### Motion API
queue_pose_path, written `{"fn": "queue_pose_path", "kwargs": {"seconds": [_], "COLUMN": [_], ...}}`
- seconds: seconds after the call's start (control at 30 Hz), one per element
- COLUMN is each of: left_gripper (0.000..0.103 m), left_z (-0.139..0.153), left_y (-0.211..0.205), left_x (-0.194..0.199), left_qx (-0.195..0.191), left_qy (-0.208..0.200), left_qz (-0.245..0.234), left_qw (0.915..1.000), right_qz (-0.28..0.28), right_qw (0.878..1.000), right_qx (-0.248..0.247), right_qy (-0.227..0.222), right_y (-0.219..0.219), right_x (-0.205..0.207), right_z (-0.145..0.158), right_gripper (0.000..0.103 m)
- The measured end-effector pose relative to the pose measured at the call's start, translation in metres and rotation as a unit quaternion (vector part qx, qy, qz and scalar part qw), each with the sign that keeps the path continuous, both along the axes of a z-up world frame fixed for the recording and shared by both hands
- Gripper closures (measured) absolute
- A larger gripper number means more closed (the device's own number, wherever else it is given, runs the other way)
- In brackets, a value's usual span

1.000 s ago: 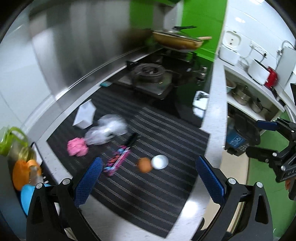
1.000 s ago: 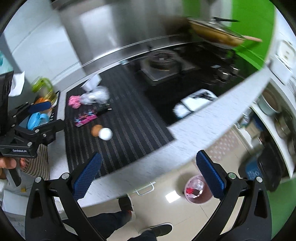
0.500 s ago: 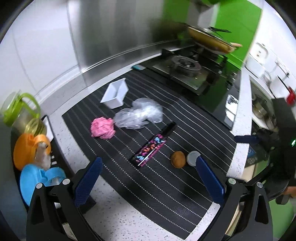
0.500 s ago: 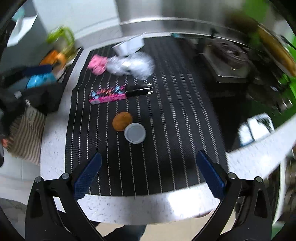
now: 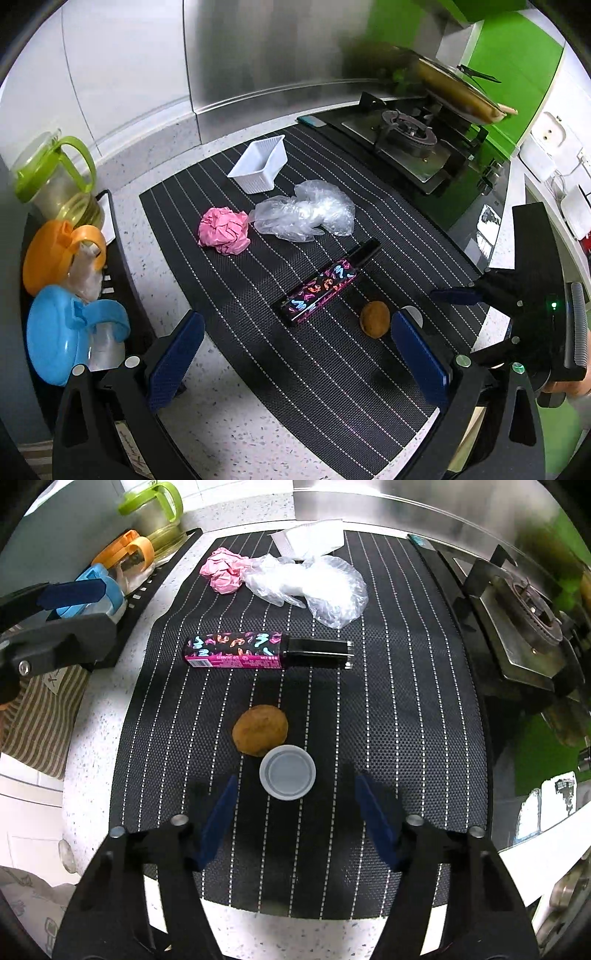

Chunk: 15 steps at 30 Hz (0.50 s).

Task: Collect trash
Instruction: 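Grasp the white bottle cap with the right gripper while the left gripper grasps the walnut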

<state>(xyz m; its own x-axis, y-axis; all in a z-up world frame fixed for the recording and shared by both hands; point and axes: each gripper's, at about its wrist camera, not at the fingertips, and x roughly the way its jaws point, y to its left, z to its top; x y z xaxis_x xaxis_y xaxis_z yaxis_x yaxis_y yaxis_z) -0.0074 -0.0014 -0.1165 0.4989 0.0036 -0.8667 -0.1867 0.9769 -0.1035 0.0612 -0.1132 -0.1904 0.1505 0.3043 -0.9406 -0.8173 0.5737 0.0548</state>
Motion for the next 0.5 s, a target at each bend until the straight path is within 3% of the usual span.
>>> {"fn": "queue_pose_path", "kwargs": {"seconds": [0.23, 0.5], "left_gripper": [0.006, 0.006], "left_z": [-0.001, -0.003], "left_y": [-0.001, -0.012], "left_x": [0.002, 0.007], "left_qx": [-0.001, -0.005], "left_qy": [0.0, 0.001], "left_qz": [-0.005, -0.023], "left_qw": [1.0, 0.9997], "right_qz": [0.001, -0.019], "right_qw": [1.0, 1.0], "right_qx": [-0.008, 0.005], "right_qy": [0.006, 0.003], "right_y": [0.001, -0.007], "right_x": [0.001, 0.005], "right_z": [-0.005, 0.006], "right_gripper": [0.071, 0.071]}}
